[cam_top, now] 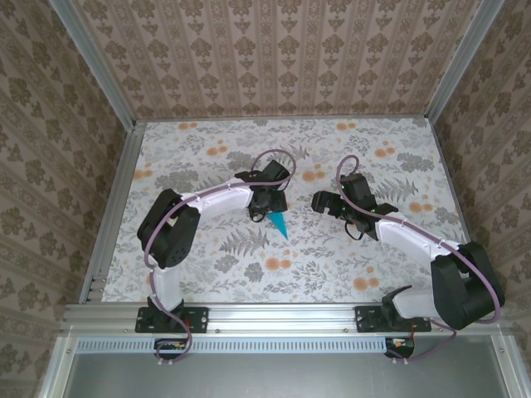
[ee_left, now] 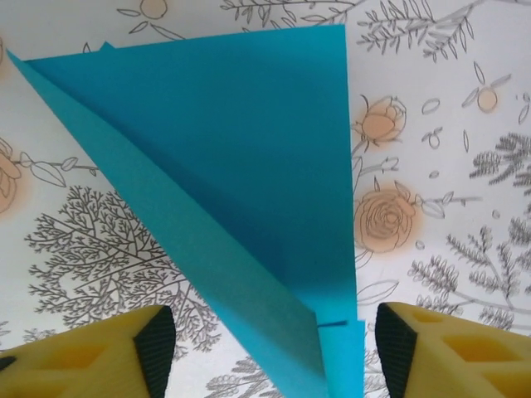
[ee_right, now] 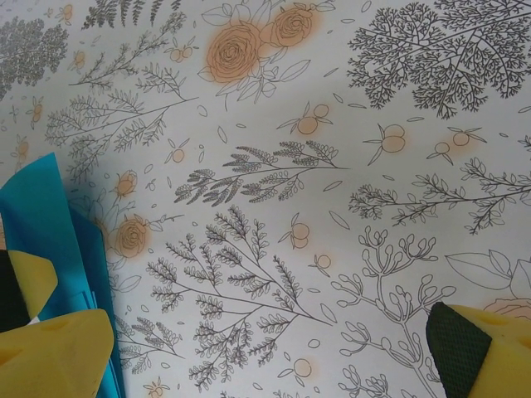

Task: Fold a paper plane with a square sheet of paper (pick it up from the middle)
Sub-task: Move a paper plane to the center of the table.

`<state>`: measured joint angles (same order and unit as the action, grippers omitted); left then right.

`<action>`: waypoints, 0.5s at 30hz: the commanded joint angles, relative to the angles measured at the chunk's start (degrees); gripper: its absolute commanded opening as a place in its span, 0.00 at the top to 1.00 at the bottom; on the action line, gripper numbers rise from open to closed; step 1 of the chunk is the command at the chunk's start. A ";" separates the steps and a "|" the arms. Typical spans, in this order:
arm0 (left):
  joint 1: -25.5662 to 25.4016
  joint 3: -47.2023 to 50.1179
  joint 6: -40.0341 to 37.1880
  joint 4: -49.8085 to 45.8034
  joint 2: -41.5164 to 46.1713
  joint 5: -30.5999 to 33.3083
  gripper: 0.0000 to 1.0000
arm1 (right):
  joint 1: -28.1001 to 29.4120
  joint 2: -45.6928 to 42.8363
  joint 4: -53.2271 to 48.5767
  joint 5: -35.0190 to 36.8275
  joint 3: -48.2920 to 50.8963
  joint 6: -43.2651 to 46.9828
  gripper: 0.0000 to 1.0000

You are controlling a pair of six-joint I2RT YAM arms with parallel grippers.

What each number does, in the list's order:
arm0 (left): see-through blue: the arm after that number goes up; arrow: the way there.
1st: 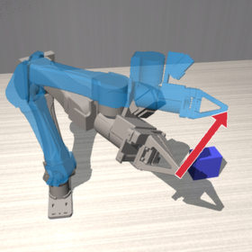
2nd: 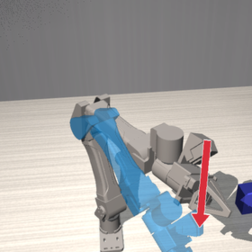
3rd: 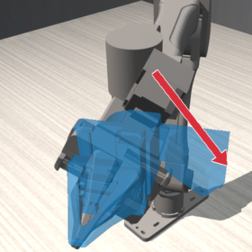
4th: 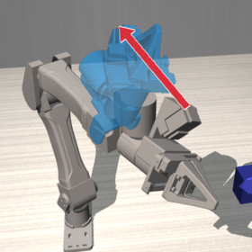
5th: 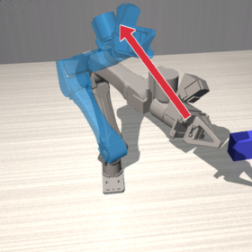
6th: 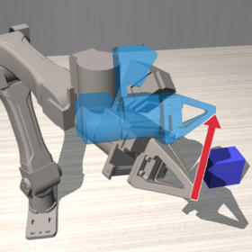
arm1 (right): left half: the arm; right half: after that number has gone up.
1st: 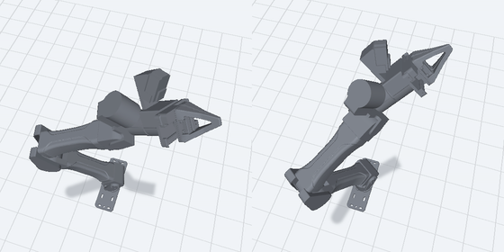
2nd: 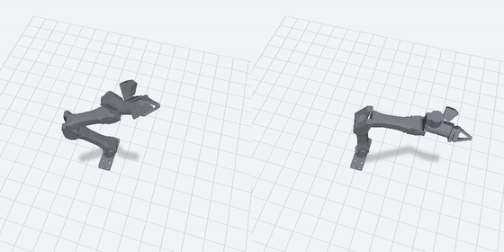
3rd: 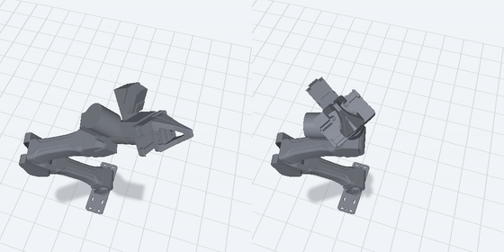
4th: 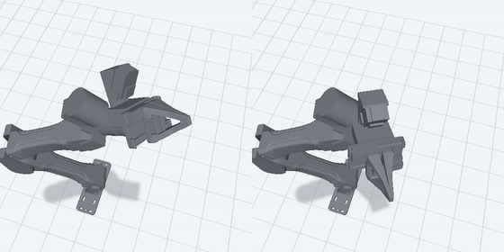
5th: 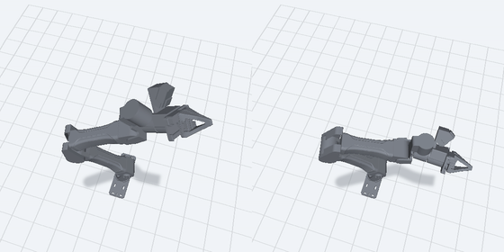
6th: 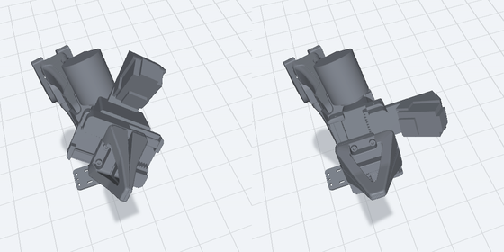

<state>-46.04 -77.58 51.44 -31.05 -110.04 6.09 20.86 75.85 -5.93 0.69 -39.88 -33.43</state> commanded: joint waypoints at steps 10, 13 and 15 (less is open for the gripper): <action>0.58 4.30 3.75 2.35 4.36 1.75 0.91 | -0.26 0.77 1.06 -0.81 0.41 -1.77 0.00; 0.69 5.93 2.53 5.10 7.14 1.04 1.00 | -0.38 0.53 1.37 -0.83 0.57 -2.52 0.00; 0.74 7.56 1.00 8.30 9.73 -0.26 1.00 | -0.32 0.03 1.32 -0.91 0.59 -2.73 0.01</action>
<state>-45.63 -71.46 54.17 -27.29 -105.34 6.87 20.82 76.20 -5.74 0.43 -39.88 -34.85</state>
